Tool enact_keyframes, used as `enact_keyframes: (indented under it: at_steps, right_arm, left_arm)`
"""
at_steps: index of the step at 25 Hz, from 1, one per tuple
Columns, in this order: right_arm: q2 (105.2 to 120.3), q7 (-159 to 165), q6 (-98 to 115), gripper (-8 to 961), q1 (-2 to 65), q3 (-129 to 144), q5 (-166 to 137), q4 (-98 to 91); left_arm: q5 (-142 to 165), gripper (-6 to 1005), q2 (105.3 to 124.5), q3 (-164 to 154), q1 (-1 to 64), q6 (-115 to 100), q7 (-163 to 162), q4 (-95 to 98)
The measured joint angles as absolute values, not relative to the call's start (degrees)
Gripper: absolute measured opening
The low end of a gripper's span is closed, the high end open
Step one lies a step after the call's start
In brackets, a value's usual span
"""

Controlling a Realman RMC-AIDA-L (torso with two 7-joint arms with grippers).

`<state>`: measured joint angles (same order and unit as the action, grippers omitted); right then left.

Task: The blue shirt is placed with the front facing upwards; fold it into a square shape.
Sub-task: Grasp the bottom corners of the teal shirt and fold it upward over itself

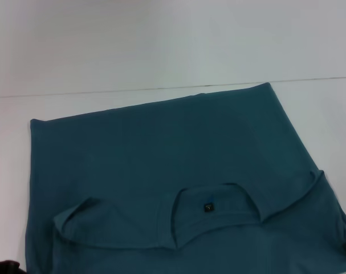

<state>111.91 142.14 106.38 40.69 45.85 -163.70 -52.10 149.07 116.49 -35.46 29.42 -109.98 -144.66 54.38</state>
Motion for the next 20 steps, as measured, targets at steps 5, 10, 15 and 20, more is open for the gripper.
enact_keyframes:
  at_steps: [5, 10, 15, 20]
  right_arm:
    - [110.74, 140.4, 106.9, 100, 41.1, 42.9, -156.7, -52.1]
    - [108.32, 140.0, 103.1, 100, 41.2, 38.4, -149.7, -52.1]
    - [107.17, 141.2, 96.4, 100, 40.9, 33.0, -148.3, -52.1]
    - [106.36, 143.2, 90.4, 101, 40.8, 29.4, -144.2, -52.1]
  left_arm:
    - [148.6, 55, 115.59, -32.7, 31.2, -109.6, -144.3, 54.5]
    - [148.7, 55, 112.9, -27.5, 35.2, -107.7, -143.8, 52.2]
    - [150.0, 54, 110.28, -26.1, 40.2, -101.9, -146.6, 49.2]
    - [150.3, 54, 109.29, -28.5, 43.8, -96.1, -150.8, 48.2]
